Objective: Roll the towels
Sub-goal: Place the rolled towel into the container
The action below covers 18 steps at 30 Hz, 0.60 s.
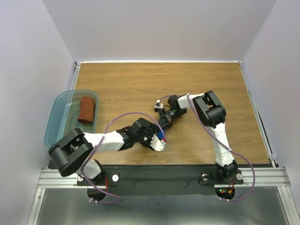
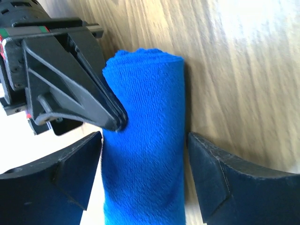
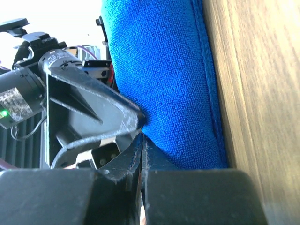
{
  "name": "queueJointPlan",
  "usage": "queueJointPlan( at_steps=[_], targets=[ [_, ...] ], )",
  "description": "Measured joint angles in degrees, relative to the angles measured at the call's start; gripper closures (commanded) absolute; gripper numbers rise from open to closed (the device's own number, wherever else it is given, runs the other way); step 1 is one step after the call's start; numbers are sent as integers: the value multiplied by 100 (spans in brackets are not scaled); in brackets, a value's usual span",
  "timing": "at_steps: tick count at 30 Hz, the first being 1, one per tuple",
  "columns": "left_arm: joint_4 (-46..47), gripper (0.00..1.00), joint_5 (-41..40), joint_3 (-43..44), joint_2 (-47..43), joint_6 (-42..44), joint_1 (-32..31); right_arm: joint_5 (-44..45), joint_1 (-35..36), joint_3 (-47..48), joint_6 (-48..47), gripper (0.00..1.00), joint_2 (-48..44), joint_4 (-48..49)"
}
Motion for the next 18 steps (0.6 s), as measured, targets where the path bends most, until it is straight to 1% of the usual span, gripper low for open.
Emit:
queueJointPlan(
  at_steps=[4, 7, 10, 11, 13, 14, 15, 16, 17, 18],
  targets=[
    [-133, 22, -39, 378, 389, 31, 9, -61, -15, 74, -81, 99, 66, -52],
    [-669, 25, 33, 964, 765, -28, 142, -92, -70, 133, -175, 100, 111, -107],
    [-1202, 30, 229, 1469, 1082, -46, 306, -92, -186, 203, -229, 97, 138, -205],
    [-1364, 30, 304, 1606, 1163, -48, 348, -74, -243, 212, -245, 95, 138, -236],
    [-1644, 36, 428, 1829, 1287, -42, 411, -26, -345, 247, -273, 92, 138, -308],
    [-1860, 38, 516, 1971, 1366, -22, 455, 15, -382, 267, -275, 89, 138, -339],
    [-1985, 42, 573, 2048, 1403, -2, 470, 55, -422, 291, -273, 87, 138, -365],
    [-2094, 43, 608, 2109, 1440, 4, 492, 111, -492, 323, -269, 84, 133, -391],
    [-2199, 44, 640, 2170, 1475, 22, 501, 192, -586, 356, -269, 78, 129, -415],
    [-2295, 45, 675, 2208, 1502, 39, 507, 345, -713, 402, -269, 75, 118, -437]
  ],
)
